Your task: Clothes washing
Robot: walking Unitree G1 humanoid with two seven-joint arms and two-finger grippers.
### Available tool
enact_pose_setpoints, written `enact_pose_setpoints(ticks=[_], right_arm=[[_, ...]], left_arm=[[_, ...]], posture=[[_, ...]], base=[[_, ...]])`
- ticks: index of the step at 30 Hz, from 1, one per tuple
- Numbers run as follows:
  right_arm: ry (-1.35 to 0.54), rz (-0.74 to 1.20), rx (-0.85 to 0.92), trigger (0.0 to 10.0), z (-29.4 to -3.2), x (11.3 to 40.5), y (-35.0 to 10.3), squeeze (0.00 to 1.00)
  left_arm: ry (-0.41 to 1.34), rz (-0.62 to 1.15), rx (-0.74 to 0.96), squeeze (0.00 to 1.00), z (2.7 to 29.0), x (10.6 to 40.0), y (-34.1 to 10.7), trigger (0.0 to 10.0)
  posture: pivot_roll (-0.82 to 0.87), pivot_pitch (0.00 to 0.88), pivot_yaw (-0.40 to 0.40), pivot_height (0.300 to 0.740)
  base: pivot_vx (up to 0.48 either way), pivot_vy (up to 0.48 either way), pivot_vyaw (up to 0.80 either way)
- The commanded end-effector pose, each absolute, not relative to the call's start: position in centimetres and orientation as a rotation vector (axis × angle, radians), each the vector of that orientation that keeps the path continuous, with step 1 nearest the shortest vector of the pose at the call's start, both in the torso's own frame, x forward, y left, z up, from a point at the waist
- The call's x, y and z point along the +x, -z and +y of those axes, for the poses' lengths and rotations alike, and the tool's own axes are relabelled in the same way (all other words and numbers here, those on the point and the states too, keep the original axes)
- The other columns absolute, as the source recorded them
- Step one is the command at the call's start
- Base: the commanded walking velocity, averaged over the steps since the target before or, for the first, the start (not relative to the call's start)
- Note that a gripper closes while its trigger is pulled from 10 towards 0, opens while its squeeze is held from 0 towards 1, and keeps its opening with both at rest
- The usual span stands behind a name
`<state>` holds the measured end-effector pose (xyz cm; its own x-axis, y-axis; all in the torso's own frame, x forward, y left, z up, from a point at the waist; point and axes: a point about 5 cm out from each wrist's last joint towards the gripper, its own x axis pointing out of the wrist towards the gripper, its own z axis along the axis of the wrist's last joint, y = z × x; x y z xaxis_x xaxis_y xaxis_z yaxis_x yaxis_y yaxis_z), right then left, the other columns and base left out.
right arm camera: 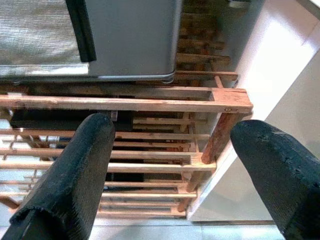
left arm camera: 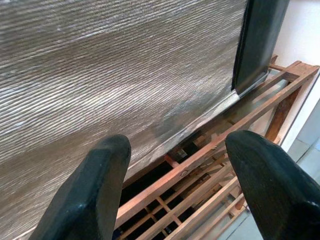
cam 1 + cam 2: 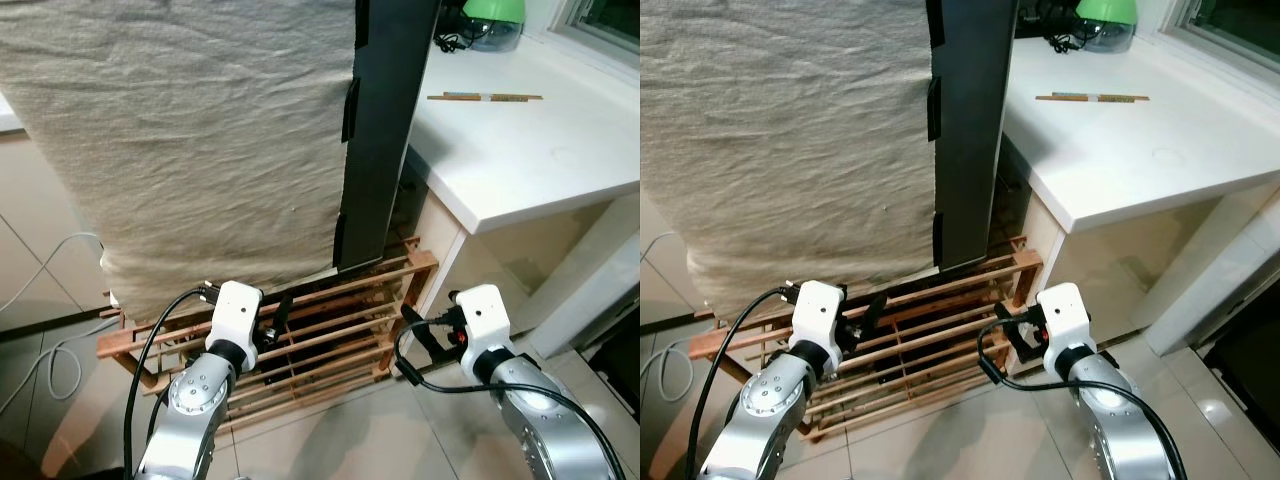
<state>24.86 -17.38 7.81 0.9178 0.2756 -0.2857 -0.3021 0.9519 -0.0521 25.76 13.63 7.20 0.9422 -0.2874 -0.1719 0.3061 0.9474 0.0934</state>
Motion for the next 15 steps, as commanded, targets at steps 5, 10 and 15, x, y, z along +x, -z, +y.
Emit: enact_pose_setpoints(ticks=[5,10,15], right_arm=[[-0.210,0.208,-0.032,10.0,-17.8,25.7,-9.7,0.00],[-0.140,0.093,-0.023,10.0,-17.8,26.8,-12.1,0.00],[-0.101,-0.025,0.100,10.0,-16.1,28.2,-15.6,1.00]], left_arm=[[0.300,0.107,0.142,0.00,13.5,27.0,-9.0,10.0],[0.312,0.076,0.135,0.00,13.2,28.1,-10.7,10.0],[0.328,-0.029,0.029,1.00,12.7,29.6,-14.7,10.0]], posture=[[-0.06,0.000,0.009,0.740],[-0.06,0.000,0.021,0.740],[-0.06,0.000,0.022,0.740]], base=[[-0.323,0.000,0.00],[-0.191,0.000,0.00],[0.000,0.000,0.00]])
